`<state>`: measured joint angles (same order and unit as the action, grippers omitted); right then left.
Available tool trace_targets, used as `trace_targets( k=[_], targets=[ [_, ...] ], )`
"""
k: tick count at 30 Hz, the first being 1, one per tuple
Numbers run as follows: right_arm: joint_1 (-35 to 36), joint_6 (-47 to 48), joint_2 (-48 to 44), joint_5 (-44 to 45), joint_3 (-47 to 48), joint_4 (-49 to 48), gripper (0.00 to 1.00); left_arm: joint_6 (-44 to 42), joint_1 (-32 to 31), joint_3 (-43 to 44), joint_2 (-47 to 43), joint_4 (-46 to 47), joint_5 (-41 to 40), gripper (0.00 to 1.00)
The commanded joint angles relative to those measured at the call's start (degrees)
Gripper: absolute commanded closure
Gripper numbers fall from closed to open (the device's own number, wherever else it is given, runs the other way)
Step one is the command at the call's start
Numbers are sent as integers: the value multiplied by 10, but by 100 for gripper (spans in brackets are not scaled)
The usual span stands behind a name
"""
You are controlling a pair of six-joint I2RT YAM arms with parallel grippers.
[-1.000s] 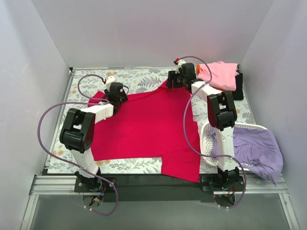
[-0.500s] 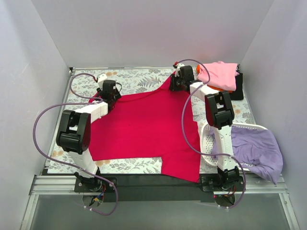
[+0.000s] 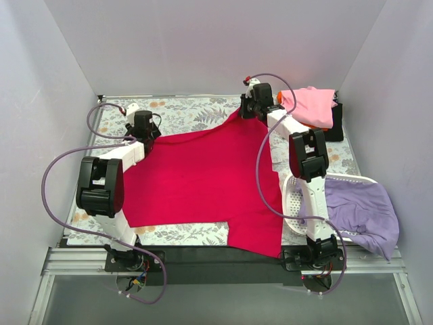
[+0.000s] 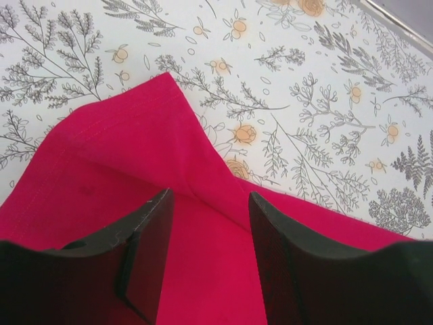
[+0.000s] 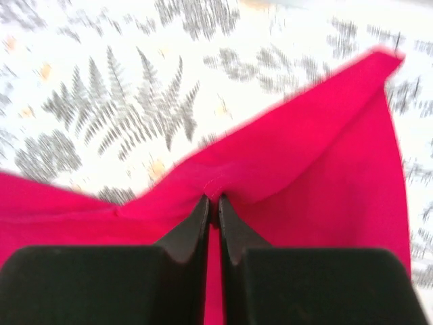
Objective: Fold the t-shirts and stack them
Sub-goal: Flatten the tshirt out
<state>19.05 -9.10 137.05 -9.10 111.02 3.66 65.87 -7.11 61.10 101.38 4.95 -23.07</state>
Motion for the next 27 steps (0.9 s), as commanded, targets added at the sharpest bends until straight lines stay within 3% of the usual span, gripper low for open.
trace_targets(
  k=[1,3,4,5,6,7,10,15,27],
  targets=[
    [2,-24,31,-16,100,-23,99,-7,8,41,-1,-18,-16,55],
    [1,-36,56,-21,126,-56,99,-9,9,74,25,-44,-29,56],
    [2,-50,66,-30,135,-94,72,-14,10,94,43,-57,-31,56],
    [2,-57,71,-35,136,-95,71,-14,10,101,43,-57,-31,56],
    [2,-64,76,-40,140,-108,54,-16,10,110,62,-64,-29,56],
    [2,-68,82,-49,159,-113,30,-18,11,120,71,-73,-31,56],
    [2,-69,88,-59,155,-114,8,-19,12,158,111,-93,-55,56],
    [2,-55,22,-74,43,-132,4,-22,21,192,158,-101,-71,56],
    [5,-45,-173,-114,-218,-209,8,-21,57,263,251,-103,-68,57]
  ],
)
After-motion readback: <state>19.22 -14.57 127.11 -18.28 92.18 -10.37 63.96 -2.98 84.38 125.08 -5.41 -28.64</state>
